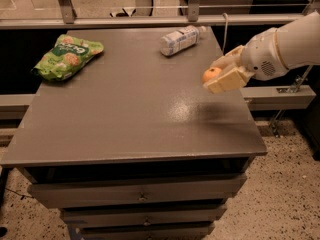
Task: Move orange near green rice chip bag
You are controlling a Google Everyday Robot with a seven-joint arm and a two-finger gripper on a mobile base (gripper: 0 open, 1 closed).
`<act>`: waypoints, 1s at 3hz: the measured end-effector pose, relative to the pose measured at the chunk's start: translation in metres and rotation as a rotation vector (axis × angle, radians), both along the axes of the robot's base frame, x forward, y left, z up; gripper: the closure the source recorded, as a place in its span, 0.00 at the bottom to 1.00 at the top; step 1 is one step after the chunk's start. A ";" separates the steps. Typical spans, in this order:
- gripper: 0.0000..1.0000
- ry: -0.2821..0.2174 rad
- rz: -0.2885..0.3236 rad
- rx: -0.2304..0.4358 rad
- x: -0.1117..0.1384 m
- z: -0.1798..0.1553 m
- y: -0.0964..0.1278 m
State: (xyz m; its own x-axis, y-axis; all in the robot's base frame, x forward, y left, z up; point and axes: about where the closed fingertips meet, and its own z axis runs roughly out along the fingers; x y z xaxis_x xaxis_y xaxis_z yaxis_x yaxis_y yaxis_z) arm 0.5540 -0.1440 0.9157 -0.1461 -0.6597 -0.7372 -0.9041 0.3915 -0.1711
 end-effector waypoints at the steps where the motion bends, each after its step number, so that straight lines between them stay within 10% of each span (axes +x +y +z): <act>1: 1.00 0.000 0.000 0.000 0.000 0.000 0.000; 3: 1.00 -0.073 -0.015 0.101 0.049 -0.004 0.055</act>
Offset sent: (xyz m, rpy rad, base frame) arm 0.0380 0.0382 0.0049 0.0819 -0.0880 -0.0230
